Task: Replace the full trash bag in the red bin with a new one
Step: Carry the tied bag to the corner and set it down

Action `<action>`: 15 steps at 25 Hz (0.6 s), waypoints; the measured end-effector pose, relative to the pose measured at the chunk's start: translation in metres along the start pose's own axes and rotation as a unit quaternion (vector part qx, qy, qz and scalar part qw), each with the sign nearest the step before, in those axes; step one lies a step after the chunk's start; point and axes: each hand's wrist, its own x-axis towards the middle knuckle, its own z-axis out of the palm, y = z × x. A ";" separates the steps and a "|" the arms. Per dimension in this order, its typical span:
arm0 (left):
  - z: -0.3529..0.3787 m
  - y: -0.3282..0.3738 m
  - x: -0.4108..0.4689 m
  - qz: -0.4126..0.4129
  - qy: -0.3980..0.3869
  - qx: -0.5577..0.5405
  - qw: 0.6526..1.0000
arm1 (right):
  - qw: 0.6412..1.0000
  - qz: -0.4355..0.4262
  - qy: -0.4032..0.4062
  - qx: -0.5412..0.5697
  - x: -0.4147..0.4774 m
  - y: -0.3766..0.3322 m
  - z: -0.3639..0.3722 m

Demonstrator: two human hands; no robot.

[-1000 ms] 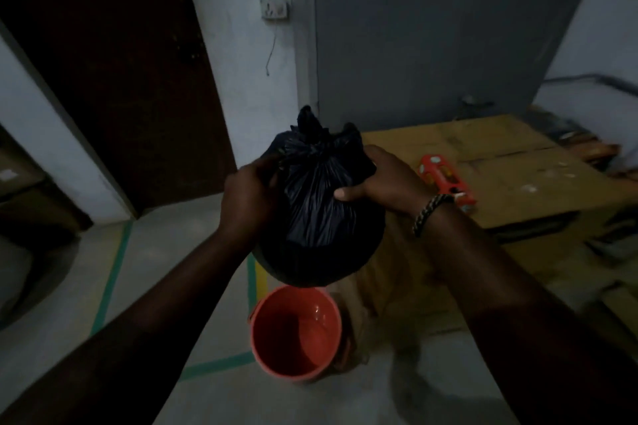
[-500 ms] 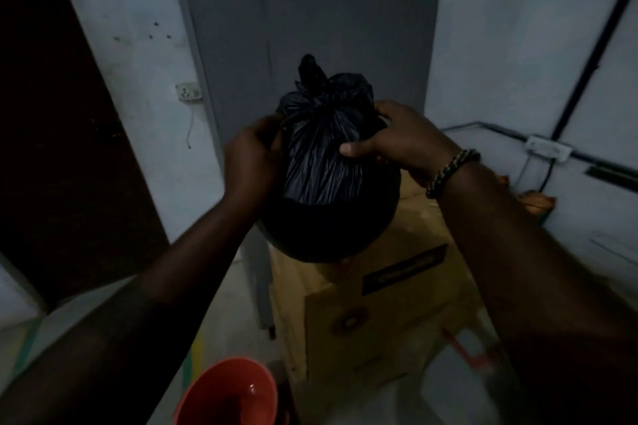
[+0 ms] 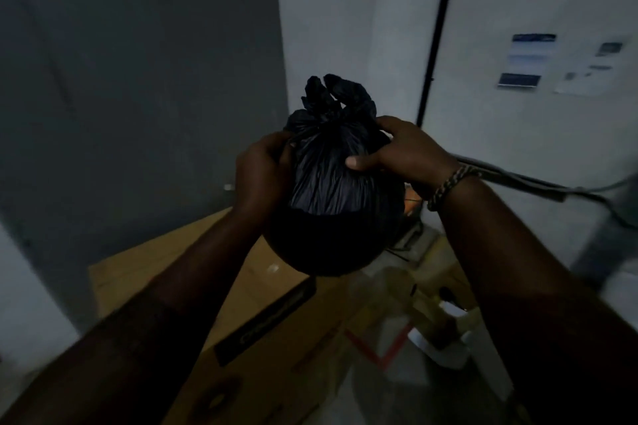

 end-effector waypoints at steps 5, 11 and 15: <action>0.123 -0.012 0.035 0.026 -0.073 -0.047 0.996 | 0.997 0.047 0.056 -0.027 0.038 0.081 -0.052; 0.281 -0.044 0.085 0.069 -0.157 -0.087 0.981 | 0.988 0.111 0.102 -0.039 0.099 0.173 -0.102; 0.381 -0.057 0.113 0.072 -0.223 -0.127 0.964 | 0.978 0.131 0.153 -0.058 0.133 0.236 -0.131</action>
